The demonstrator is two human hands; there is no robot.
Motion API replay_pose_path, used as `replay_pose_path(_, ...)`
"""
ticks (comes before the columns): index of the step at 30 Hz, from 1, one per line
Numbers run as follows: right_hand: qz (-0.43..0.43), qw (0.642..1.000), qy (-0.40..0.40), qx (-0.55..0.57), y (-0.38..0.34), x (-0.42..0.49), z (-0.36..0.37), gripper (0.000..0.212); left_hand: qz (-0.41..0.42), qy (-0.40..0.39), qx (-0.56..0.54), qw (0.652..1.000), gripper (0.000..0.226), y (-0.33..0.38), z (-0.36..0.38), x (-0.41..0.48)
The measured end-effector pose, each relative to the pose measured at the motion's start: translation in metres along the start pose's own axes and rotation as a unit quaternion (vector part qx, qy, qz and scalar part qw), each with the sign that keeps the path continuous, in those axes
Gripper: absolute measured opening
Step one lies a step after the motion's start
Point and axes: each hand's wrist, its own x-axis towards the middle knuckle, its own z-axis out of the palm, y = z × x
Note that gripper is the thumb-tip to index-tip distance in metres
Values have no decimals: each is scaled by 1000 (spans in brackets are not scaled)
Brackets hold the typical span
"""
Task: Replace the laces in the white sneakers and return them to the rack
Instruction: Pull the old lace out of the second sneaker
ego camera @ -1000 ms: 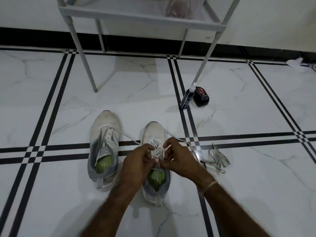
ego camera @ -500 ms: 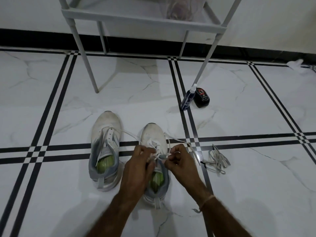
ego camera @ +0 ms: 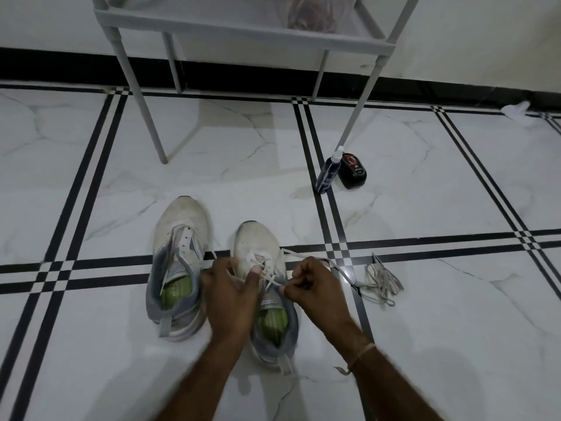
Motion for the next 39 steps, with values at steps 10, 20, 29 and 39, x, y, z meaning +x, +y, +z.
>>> replay_pose_path(10,1,1000,5,-20,0,1,1,26,321,-96,269,903,12,6,-5,12)
replay_pose_path(20,-5,998,33,-47,0,-5,3,22,181,-193,79,961,5,8,-1,23)
replay_pose_path(29,-30,994,29,-105,-10,-4,-1,24,300,-97,335,888,20,7,8,12)
replay_pose_path(39,-26,994,13,-102,-19,-3,11,17,-36,-34,-203,978,35,22,-15,39)
